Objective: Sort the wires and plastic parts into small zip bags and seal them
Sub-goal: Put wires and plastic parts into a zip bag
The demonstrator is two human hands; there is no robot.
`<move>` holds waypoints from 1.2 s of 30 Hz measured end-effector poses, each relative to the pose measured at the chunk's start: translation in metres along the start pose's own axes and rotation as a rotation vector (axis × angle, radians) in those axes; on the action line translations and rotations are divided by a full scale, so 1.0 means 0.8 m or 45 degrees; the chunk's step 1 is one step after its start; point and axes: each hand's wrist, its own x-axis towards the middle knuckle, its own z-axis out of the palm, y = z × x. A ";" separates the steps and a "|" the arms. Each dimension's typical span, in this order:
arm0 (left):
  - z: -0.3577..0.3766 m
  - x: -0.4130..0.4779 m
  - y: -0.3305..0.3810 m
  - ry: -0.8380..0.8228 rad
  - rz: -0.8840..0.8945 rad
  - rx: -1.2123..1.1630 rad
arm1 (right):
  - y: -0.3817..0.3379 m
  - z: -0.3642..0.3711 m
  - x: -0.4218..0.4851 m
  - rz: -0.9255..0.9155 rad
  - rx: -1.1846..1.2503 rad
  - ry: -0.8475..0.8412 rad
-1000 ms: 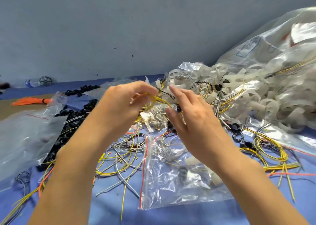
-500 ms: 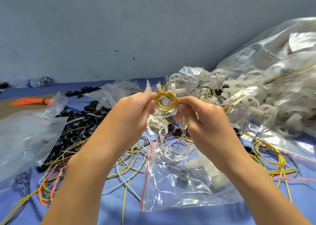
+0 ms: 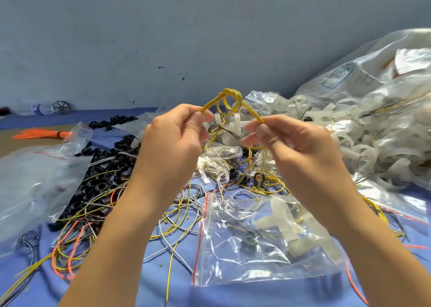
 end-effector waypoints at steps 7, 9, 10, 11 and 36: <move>0.019 -0.006 0.014 -0.314 -0.061 -0.493 | -0.003 0.012 0.000 0.204 0.757 -0.182; 0.021 -0.009 0.015 -0.354 -0.057 -0.503 | 0.001 0.016 -0.001 0.218 0.814 -0.182; 0.022 -0.011 0.014 -0.382 -0.058 -0.502 | 0.002 0.019 -0.002 0.223 0.842 -0.172; 0.024 -0.012 0.012 -0.405 -0.063 -0.508 | 0.003 0.022 -0.001 0.225 0.863 -0.153; -0.053 -0.085 -0.094 -1.236 -0.568 0.347 | 0.054 0.092 -0.039 -0.170 -0.961 -0.934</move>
